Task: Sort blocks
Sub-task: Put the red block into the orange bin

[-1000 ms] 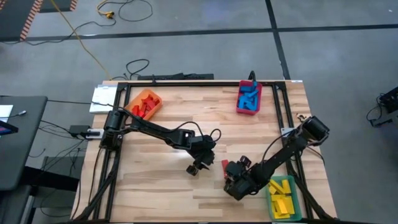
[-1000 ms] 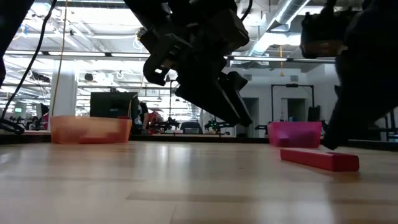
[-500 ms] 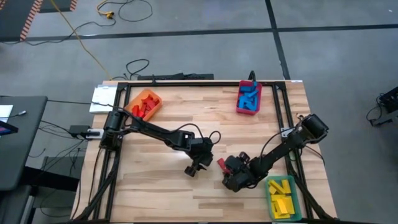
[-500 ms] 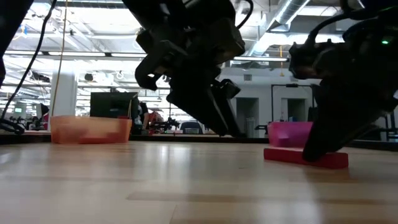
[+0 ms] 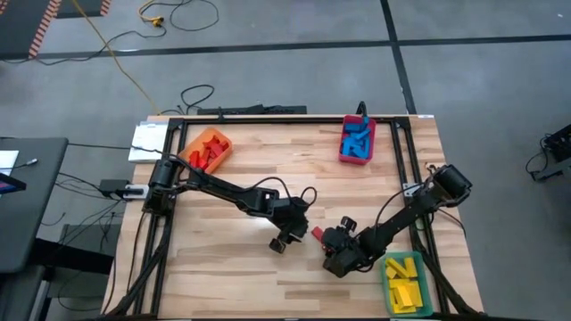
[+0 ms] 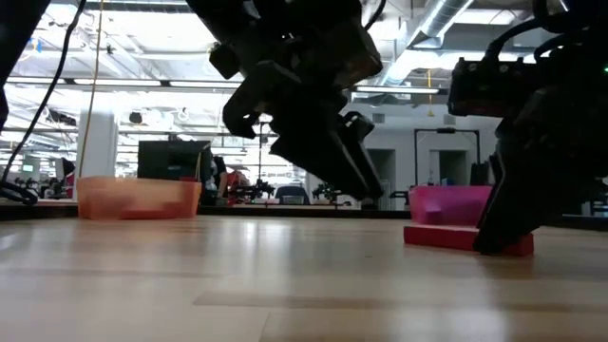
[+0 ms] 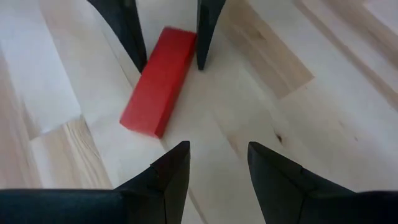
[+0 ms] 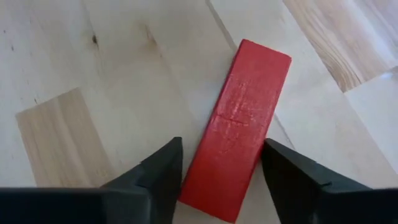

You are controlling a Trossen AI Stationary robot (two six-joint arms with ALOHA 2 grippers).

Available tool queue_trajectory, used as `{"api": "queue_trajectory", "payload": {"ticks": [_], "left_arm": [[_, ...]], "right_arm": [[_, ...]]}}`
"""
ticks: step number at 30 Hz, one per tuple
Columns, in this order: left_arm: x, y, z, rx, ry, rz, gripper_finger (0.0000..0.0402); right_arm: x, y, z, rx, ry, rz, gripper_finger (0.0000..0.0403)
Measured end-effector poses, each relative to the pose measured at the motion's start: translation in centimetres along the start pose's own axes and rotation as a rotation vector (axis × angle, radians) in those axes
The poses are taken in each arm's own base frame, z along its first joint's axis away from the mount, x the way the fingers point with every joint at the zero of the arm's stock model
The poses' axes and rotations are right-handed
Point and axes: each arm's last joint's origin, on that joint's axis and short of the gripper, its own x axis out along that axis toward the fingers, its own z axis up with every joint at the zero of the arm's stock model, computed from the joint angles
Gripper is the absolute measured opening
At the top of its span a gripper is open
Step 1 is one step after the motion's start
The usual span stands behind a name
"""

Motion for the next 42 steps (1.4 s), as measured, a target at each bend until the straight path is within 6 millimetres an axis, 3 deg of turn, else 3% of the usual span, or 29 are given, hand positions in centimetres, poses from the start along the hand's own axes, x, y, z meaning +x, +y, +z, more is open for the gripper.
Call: {"api": "queue_trajectory", "payload": {"ticks": [7,11,21,33,37,42], "left_arm": [[0.0,0.2,0.7,0.012,-0.067,0.025,0.0155],[0.0,0.3,0.8,0.003,-0.082,0.026,0.0155],[0.0,0.3,0.8,-0.053,-0.086,0.036,0.0164],[0.0,-0.1,1.0,-0.133,-0.1,-0.027,0.0315],[0.1,-0.6,1.1,-0.128,-0.104,-0.046,0.0329],[0.1,-0.5,1.4,-0.129,-0.064,0.126,0.0329]], "right_arm": [[-0.1,0.0,-0.2,-0.051,0.007,-0.004,0.0146],[-0.2,0.2,-0.3,-0.078,-0.002,0.009,0.0118],[-0.6,1.1,0.5,-0.097,-0.029,0.04,0.0123],[-1.6,1.9,2.1,-0.114,-0.081,0.002,0.0122],[-1.7,1.8,3.0,-0.113,-0.094,-0.015,0.0122],[-2.0,2.1,4.6,-0.132,-0.135,-0.011,0.0122]]}}
